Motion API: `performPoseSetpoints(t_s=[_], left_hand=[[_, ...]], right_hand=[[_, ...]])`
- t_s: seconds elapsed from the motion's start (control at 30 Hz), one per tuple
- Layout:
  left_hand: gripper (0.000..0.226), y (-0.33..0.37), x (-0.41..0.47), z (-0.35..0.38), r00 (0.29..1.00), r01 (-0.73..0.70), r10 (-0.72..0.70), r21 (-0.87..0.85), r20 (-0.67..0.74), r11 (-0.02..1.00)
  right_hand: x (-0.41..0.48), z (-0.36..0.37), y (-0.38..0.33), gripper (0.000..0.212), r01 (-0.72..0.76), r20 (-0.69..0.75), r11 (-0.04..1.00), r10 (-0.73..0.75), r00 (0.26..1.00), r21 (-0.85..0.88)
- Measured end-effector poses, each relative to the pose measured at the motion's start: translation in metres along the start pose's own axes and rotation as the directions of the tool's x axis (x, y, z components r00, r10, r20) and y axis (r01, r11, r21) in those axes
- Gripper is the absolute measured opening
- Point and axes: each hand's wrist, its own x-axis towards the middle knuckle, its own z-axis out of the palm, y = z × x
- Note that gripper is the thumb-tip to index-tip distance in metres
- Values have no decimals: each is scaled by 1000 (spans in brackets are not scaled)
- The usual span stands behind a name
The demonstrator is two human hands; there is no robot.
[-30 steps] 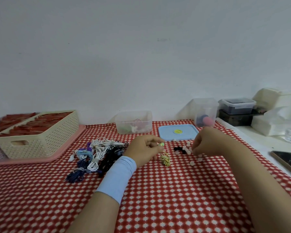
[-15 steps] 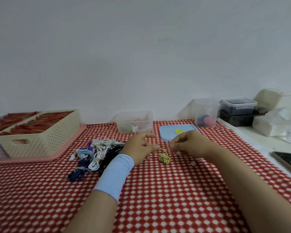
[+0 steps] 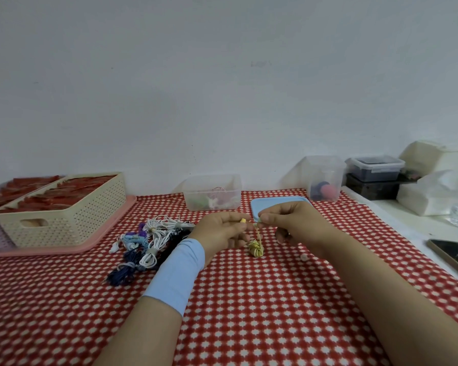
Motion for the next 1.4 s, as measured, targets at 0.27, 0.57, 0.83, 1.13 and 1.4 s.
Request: performPoseSetpoints(t_s=[0.27,0.57,0.83,1.13,1.4], left_hand=[[9,-3,3,9,979,-134,125,-45,-158,990],[23,-1,1,13,995,-79,64,-223,-70,972],[21,0,-2,15,996,-86,87,-172,1,981],[18,-1,-4,16,995,-97,100,-167,14,981],[15,-2,-4,15,994,-100,104,-154,20,983]], right_hand=[[-1,2,-2,17,-2,35,992,-2,999,126],[1,3,-1,17,-2,37,979,-6,999,203],[1,2,-2,16,-3,30,973,-4,1000,232],[6,0,5,19,-29,116,969,1,993,245],[8,-1,9,31,-56,187,965,7,982,258]])
